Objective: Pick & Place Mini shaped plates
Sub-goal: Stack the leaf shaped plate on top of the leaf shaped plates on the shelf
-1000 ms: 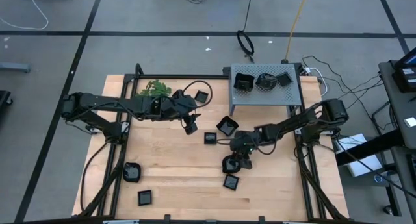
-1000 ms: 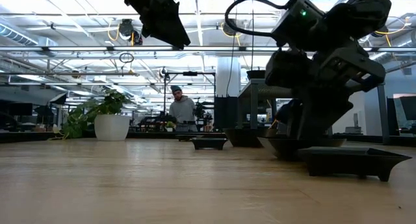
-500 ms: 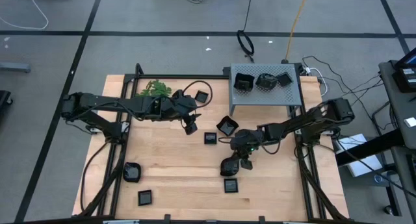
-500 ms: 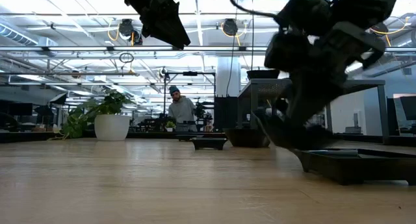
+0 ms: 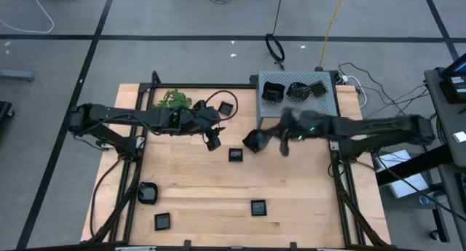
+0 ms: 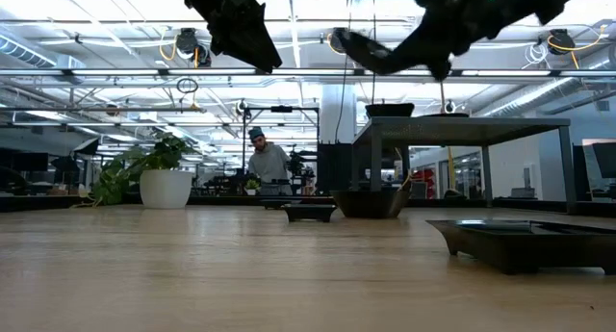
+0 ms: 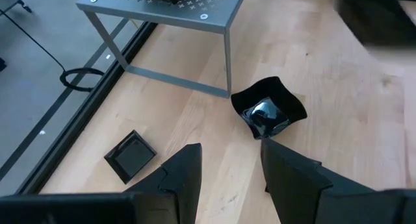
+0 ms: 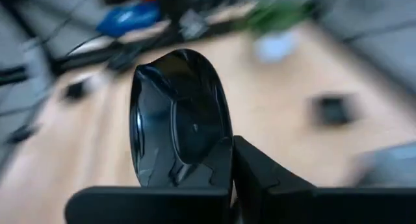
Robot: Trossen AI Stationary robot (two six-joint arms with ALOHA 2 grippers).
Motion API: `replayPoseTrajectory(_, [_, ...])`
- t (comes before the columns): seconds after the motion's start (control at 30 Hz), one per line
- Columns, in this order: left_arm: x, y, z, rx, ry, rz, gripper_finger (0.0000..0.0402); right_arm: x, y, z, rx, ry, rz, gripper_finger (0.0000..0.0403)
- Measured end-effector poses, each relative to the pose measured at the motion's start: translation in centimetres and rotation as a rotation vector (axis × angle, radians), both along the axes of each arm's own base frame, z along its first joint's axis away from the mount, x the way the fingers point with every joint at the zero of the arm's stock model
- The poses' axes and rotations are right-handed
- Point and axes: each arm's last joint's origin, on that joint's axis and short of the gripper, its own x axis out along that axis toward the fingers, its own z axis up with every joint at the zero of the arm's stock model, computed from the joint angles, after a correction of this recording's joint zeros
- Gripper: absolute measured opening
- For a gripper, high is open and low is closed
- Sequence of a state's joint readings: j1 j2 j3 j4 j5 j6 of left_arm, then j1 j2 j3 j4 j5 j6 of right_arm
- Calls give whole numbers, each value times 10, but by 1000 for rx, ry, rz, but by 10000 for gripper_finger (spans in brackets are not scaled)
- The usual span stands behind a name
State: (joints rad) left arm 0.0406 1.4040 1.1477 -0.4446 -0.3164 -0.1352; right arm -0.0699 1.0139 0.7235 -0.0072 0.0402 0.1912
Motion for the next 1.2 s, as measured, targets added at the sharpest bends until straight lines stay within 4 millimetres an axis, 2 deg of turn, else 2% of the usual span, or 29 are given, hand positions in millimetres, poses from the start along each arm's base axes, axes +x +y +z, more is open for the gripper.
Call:
replayPoseTrajectory(0.1, [0, 0, 0, 0, -7, 1, 163, -25, -17, 17, -119, -33, -148, 0])
replayPoseTrajectory(0.2, [1, 0, 2, 5, -25, 8, 163, -49, -31, 25, -219, -8, -277, 0])
replayPoseTrajectory(0.37, [4, 2, 6, 33, -70, 45, 164, -83, -54, 25, -307, 119, -461, 0])
replayPoseTrajectory(0.5, [6, 3, 10, 55, -130, 75, 164, -102, -71, 21, -355, 235, -568, 0])
replayPoseTrajectory(0.63, [10, 4, 17, 74, -210, 110, 164, -114, -85, 24, -373, 324, -589, 0])
replayPoseTrajectory(0.93, [13, 13, 28, 70, -345, 209, 163, -126, -109, 61, -300, 312, -551, 0])
replayPoseTrajectory(1.07, [13, 16, 29, 48, -378, 235, 163, -129, -117, 62, -274, 388, -539, 0])
replayPoseTrajectory(1.2, [13, 18, 29, 48, -376, 238, 164, -132, -128, 55, -216, 469, -560, 0])
